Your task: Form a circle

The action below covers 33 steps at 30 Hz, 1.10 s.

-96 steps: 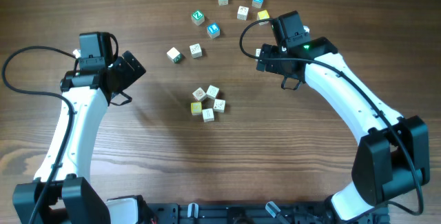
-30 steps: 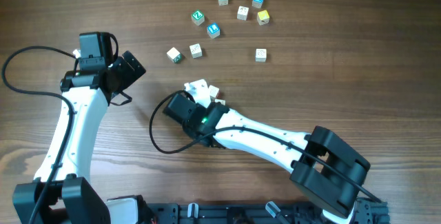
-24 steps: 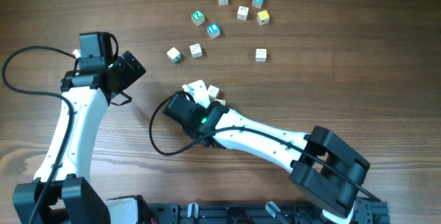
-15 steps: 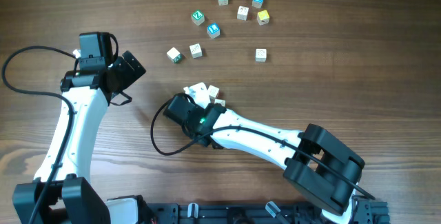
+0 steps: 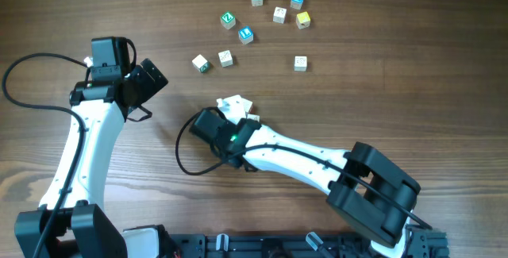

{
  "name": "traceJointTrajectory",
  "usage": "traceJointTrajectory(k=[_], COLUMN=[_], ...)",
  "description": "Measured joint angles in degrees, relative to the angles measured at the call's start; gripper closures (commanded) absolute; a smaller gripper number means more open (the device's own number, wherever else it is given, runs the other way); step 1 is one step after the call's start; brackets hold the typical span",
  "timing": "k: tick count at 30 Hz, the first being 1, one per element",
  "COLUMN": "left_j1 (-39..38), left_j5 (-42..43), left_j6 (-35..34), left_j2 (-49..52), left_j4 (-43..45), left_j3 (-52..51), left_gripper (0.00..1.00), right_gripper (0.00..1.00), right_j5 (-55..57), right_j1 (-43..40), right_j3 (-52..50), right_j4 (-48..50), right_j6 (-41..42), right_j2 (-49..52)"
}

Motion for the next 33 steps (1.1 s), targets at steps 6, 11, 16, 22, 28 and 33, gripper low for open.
traceJointTrajectory(k=[6,11,16,22,28,33], left_j1=[0.00,0.00,0.00,0.00,0.00,0.00], left_j5=[0.00,0.00,0.00,0.00,0.00,0.00], left_j6=[0.00,0.00,0.00,0.00,0.00,0.00], left_j2=[0.00,0.00,0.00,0.00,0.00,0.00], left_j4=[0.00,0.00,0.00,0.00,0.00,0.00], left_j3=[0.00,0.00,0.00,0.00,0.00,0.00], left_gripper=[0.00,0.00,0.00,0.00,0.00,0.00], right_gripper=[0.71,0.95,0.96,0.96,0.96,0.96], right_j5=[-0.02,1.11,0.24,-3.96,-6.14,-7.76], right_j1=[-1.11,-1.14,-3.21,-6.75,-6.73,-6.73], right_j3=[0.00,-0.02,-0.02,-0.02,-0.02,-0.02], right_j4=[0.28,-1.73,-4.26,-4.26,-4.22,-4.22], right_j6=[0.22,2.51,5.40,5.81,5.79,5.79], right_j2=[0.00,-0.09,-0.09,-0.15,-0.17,-0.17])
